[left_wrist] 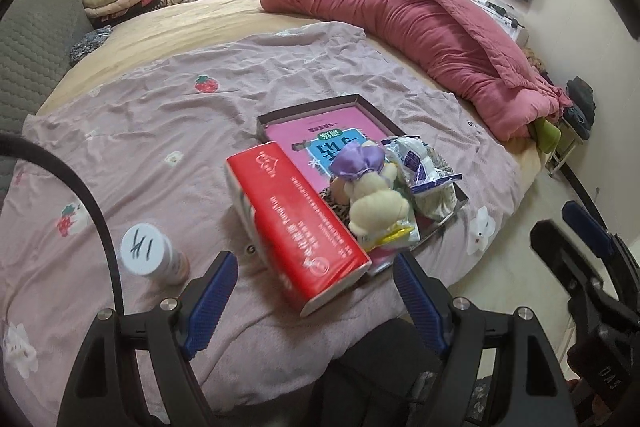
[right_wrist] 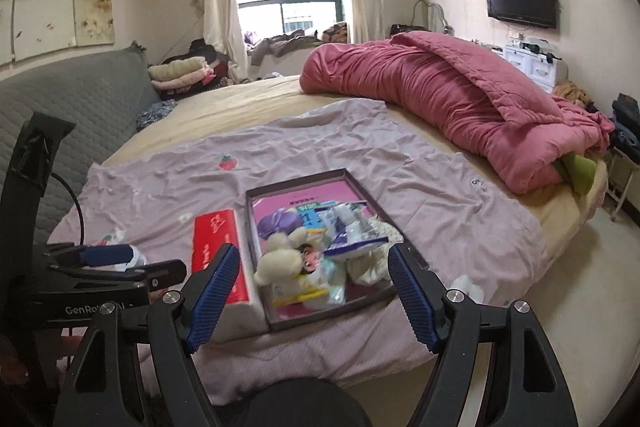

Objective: Organize soft objects

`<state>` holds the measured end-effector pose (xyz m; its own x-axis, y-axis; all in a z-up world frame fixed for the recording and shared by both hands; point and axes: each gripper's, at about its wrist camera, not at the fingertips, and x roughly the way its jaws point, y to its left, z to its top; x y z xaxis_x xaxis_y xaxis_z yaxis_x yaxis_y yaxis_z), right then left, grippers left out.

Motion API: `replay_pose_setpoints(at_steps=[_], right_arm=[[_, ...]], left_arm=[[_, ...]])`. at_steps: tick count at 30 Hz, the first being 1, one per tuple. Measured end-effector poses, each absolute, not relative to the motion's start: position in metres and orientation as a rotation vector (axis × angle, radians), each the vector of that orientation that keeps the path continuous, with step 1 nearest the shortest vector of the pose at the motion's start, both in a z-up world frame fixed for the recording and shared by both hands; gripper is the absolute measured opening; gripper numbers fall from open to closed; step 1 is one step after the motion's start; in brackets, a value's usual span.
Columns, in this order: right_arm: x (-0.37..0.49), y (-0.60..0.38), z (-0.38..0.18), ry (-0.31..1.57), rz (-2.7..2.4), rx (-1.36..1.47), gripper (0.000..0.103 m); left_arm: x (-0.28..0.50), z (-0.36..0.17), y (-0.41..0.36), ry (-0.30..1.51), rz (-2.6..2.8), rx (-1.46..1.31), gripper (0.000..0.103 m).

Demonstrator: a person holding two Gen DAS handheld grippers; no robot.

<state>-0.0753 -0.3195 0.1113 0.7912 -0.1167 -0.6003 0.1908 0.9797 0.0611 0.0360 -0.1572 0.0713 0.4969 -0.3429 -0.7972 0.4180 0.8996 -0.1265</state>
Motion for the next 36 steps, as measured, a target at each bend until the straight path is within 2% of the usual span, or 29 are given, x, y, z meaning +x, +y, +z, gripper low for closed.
replay_pose_setpoints(at_steps=[22, 36], right_arm=[[-0.106, -0.301, 0.1, 0.696, -0.218, 0.101, 0.078], [-0.106, -0.303, 0.096, 0.715, -0.23, 0.111, 0.078]], left_arm=[[-0.005, 0.059, -0.147, 0.944, -0.452, 0.091, 0.08], [-0.005, 0.055, -0.147, 0.953, -0.432, 0.103, 0.08]])
